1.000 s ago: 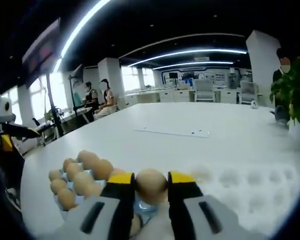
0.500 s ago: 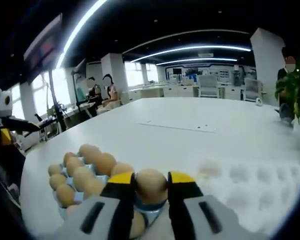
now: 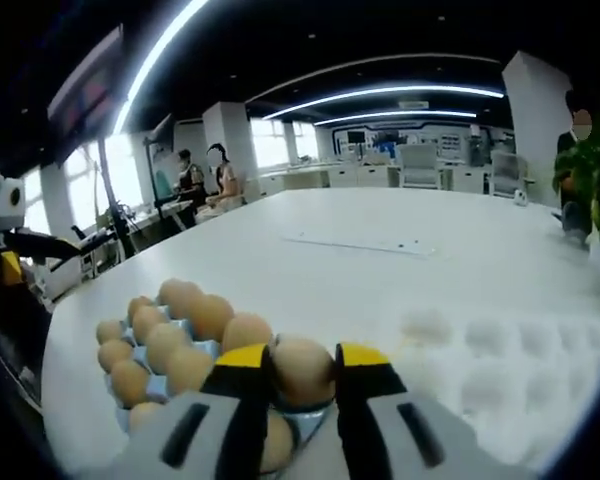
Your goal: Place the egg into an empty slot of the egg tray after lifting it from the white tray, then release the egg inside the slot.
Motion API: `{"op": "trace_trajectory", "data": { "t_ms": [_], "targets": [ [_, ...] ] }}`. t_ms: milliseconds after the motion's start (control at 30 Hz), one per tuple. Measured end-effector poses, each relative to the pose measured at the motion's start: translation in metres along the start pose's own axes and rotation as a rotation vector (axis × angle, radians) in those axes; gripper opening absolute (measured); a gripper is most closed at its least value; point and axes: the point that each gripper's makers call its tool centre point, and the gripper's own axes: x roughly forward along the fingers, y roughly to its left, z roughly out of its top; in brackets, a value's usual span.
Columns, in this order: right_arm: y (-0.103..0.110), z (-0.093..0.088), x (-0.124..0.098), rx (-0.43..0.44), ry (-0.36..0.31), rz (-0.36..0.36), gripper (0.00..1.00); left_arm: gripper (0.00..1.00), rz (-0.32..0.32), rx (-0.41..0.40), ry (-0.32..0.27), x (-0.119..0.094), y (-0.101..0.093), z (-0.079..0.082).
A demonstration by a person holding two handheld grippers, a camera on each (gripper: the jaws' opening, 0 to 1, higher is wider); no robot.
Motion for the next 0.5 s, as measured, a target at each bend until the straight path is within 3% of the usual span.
{"op": "trace_trajectory", "data": {
  "t_ms": [500],
  "targets": [
    [0.0024,-0.0028,-0.0005,-0.003,0.003,0.079,0.26,0.81,-0.009,0.005,0.004,0.0006,-0.0029,-0.0011]
  ]
}}
